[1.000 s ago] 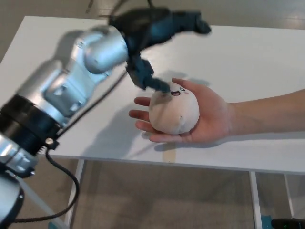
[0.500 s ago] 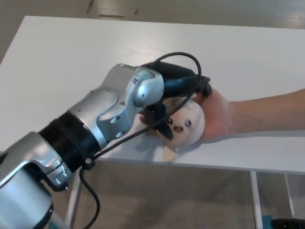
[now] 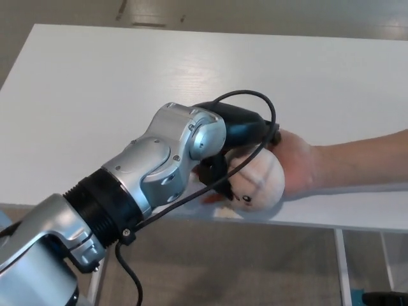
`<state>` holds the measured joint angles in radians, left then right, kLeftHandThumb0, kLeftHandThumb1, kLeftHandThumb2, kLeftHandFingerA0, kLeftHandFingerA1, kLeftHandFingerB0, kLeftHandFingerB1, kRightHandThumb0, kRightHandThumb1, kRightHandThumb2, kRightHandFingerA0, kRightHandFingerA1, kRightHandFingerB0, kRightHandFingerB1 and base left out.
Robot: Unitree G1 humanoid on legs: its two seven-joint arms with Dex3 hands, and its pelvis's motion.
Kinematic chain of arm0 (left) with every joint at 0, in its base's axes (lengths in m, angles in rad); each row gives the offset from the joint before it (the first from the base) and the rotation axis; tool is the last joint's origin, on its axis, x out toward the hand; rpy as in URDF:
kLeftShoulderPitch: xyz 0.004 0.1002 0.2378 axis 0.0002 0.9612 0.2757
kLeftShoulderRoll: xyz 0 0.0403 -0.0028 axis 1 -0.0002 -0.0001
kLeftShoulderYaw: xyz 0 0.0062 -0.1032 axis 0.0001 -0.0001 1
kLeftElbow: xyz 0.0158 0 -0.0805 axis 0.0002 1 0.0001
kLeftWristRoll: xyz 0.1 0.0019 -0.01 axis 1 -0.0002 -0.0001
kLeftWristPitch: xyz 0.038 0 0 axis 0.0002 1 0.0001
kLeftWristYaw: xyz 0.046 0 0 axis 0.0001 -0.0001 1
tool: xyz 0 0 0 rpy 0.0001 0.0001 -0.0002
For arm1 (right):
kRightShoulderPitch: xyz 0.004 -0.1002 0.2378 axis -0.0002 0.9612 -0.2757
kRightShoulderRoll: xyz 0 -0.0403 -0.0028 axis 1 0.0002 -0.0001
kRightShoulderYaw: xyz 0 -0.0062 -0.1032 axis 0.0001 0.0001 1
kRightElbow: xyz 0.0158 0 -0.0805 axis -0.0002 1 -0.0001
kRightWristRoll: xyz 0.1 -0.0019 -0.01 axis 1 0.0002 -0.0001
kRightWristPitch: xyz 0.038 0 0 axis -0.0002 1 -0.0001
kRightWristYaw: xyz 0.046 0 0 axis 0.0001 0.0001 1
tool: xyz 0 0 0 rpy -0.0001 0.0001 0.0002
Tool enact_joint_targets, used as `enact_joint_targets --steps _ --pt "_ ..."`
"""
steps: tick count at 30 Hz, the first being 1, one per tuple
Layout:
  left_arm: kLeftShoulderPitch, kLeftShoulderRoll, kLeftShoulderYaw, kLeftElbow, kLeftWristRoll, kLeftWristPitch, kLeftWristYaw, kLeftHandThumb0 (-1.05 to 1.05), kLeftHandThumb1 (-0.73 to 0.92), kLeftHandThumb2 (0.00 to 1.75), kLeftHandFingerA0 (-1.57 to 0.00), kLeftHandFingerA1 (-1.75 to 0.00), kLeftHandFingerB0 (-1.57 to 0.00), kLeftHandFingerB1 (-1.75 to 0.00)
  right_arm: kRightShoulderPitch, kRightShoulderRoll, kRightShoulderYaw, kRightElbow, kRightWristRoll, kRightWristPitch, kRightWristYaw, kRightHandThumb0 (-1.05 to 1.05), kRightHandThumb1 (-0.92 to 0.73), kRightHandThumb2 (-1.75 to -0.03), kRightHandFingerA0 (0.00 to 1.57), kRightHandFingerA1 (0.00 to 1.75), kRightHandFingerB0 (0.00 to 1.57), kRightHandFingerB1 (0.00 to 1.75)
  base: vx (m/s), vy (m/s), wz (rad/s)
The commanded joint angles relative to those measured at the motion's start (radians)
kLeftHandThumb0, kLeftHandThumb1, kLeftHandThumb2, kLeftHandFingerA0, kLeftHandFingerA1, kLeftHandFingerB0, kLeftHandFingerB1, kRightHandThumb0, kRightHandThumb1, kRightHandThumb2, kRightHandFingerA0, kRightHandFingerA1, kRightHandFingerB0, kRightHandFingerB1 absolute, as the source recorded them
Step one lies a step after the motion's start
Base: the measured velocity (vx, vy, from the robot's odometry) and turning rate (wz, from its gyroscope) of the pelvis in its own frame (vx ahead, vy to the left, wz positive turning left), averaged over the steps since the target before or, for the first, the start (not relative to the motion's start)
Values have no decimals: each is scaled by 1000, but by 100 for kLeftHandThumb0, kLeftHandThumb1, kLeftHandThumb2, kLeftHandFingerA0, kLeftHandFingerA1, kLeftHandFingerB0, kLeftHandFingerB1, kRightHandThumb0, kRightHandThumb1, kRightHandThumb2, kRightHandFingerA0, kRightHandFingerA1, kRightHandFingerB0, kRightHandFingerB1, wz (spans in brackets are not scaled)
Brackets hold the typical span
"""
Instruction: Use the left hand to take the pink dumpling toy on a person's hand and put it on the desk.
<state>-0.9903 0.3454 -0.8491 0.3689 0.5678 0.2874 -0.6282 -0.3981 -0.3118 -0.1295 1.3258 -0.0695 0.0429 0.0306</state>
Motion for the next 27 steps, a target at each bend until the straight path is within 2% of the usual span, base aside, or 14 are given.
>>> enact_joint_targets --steps 1,2,3,4,6,8,13,14,19,24,25,27 --pt "11 6 -36 4 94 62 -123 -35 91 67 -50 -40 -46 -39 4 -11 1 3 -3 11 9 -23 -67 -60 66 45 57 43 0 0 0" --pt "13 3 -36 6 103 63 -112 -41 71 101 -37 -54 -34 -52 4 -11 0 3 -3 12 8 -23 -67 -60 66 45 57 43 0 0 0" --pt "16 -1 -34 7 113 65 -101 -41 71 101 -37 -54 -34 -52 4 -11 -1 3 -2 13 6 -23 -67 -60 66 45 57 43 0 0 0" --pt "21 -4 -29 8 119 65 -91 -35 86 66 -48 -39 -43 -38 4 -12 0 3 -2 14 6 -23 -67 -60 66 45 57 43 0 0 0" --pt "31 -9 -21 6 129 66 -76 -33 84 66 -53 -41 -44 -38 4 -12 1 3 -4 14 6 -23 -67 -60 66 45 57 43 0 0 0" --pt "49 -12 -7 7 137 58 -41 -33 82 64 -69 -46 -50 -39 4 -11 0 2 -2 14 6 -23 -67 -60 65 45 57 43 0 0 0" --pt "62 -17 24 11 144 46 -21 -33 83 64 -59 -43 -47 -38 2 -12 5 1 -6 11 7 -23 -67 -60 65 45 57 43 0 0 0" --pt "62 -17 30 13 142 43 -21 -32 82 64 -66 -45 -45 -37 2 -12 5 1 -6 11 8 -23 -67 -60 65 45 57 43 0 0 0" --pt "57 -16 55 19 142 23 -25 -31 82 64 -77 -49 -47 -37 3 -15 3 2 -3 10 10 -23 -67 -60 65 45 58 44 0 0 0" --pt "49 -11 81 19 138 5 -37 -29 82 64 -69 -45 -49 -38 1 -14 8 2 -7 12 10 -23 -67 -60 65 45 59 44 0 0 0" --pt "49 -9 90 15 135 5 -38 -29 83 65 -62 -43 -48 -37 1 -14 8 1 -7 13 10 -23 -67 -60 65 45 58 43 0 0 0" --pt "45 -12 97 24 135 -3 -40 -29 83 65 -57 -42 -47 -37 2 -16 8 2 -6 13 10 -23 -67 -60 65 45 58 43 0 0 0"
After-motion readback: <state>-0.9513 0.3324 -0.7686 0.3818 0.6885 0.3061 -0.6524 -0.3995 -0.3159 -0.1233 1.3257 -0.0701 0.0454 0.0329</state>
